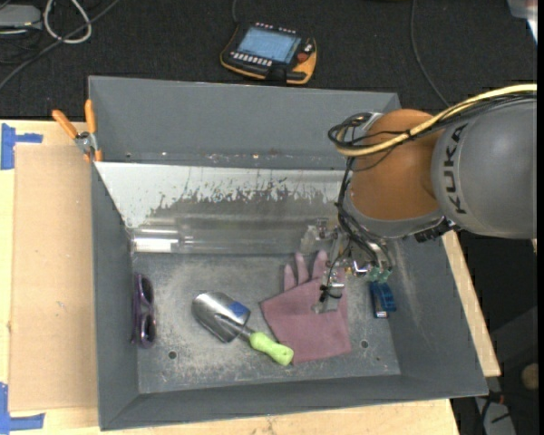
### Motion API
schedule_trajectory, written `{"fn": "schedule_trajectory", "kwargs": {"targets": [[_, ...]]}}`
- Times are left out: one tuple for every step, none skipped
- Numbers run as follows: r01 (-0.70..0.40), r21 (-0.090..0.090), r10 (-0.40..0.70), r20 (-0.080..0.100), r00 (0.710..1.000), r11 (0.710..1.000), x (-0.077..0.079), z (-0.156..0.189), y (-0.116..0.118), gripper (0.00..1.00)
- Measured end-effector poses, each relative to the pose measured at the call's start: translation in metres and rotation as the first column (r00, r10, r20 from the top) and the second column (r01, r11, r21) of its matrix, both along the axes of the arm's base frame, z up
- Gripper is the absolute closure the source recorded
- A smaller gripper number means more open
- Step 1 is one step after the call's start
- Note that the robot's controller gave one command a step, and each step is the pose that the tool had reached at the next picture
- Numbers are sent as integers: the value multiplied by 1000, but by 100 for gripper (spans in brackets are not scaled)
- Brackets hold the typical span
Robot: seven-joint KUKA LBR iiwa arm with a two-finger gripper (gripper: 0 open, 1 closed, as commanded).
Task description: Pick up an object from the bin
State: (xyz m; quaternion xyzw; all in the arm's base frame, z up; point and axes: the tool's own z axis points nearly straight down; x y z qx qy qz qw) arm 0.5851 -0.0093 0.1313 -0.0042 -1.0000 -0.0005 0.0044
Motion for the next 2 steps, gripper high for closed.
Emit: {"fn": "schedule_trajectory", "kwargs": {"targets": [[-1,0,1,7,1000,1000,2,4,0,0],[154,1,-154,3,988,988,27,-62,-46,0]]}}
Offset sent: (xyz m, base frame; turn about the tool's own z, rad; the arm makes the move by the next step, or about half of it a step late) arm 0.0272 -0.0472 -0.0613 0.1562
